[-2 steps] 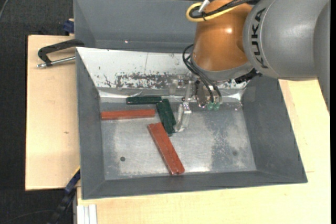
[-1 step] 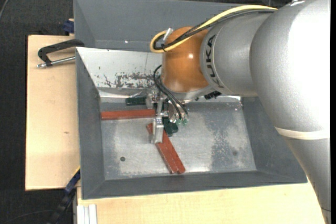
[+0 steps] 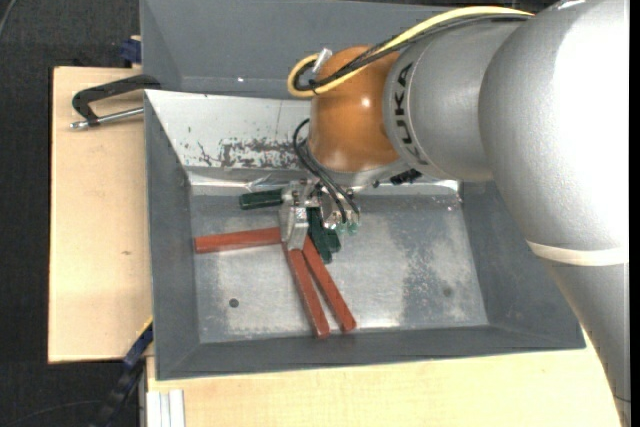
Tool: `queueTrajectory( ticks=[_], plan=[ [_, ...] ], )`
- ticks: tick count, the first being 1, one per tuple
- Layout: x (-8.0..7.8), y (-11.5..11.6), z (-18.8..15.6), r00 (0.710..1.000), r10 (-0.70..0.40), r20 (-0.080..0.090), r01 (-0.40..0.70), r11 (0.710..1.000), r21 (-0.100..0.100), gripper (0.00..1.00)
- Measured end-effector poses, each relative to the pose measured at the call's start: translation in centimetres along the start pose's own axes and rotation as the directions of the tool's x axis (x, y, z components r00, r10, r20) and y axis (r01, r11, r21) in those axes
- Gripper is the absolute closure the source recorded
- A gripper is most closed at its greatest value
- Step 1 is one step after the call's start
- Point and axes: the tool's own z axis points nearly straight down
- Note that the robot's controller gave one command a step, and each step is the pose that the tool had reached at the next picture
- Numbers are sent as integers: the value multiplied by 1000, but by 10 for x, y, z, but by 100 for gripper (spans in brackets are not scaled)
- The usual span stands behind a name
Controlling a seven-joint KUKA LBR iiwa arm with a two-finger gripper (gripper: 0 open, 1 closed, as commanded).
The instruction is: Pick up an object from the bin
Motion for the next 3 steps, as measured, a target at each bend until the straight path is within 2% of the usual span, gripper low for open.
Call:
queueTrajectory(
  ticks=[1,2,3],
  plan=[
    [3,0,3,1000,0,-9,0,1000,1,0],
    [4,-1,4,1000,0,-13,0,1000,2,100],
    [-4,-12,4,762,-648,-8,648,762,-5,100]
  ],
)
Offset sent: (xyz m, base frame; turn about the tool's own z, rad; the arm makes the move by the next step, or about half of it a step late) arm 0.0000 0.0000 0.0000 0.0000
